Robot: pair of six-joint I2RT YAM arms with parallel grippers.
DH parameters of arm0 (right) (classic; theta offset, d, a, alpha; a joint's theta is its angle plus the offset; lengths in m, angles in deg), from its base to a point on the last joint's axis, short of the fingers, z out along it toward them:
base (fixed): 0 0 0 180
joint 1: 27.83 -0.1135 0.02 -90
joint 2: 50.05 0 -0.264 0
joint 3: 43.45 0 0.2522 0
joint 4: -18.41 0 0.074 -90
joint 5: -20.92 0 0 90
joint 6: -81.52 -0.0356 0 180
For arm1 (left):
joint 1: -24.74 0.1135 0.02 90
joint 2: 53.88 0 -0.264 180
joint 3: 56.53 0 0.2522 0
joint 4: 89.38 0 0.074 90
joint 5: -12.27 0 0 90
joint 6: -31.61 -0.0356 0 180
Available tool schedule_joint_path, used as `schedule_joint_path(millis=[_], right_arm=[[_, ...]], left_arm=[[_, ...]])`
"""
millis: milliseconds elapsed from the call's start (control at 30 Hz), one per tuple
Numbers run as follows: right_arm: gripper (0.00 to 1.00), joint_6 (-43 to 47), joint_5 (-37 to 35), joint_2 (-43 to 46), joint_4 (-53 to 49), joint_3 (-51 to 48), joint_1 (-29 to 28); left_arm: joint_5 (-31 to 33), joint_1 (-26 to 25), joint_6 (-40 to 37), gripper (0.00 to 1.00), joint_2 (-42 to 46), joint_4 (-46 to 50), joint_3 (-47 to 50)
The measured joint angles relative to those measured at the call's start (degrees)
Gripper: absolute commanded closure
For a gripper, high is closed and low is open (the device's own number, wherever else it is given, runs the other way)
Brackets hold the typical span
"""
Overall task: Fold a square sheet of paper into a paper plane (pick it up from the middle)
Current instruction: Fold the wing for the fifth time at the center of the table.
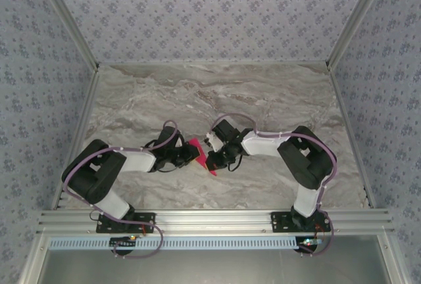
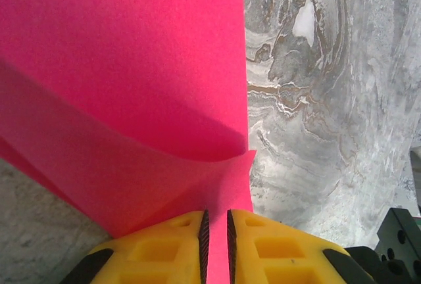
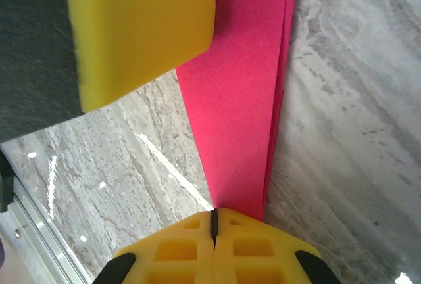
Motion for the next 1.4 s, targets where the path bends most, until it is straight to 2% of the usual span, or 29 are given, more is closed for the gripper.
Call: schedule_joint_path(millis=[667, 900, 1400], right_arm=[[1.0, 0.83, 1.09, 2.71, -0.83, -3.69, 1.03], [1.0, 0.61, 1.16, 7.63, -2.08, -6.32, 1.9], [0.99, 0.59, 2.14, 6.78, -2.34, -8.35, 2.29]], left_arm=[[0.0, 0.09, 0.0, 0.83, -0.04, 1.44, -0.61], [0.0, 0.09, 0.0, 0.83, -0.04, 1.44, -0.61], [0.0, 0.11, 0.0, 0.83, -0.04, 1.44, -0.61]])
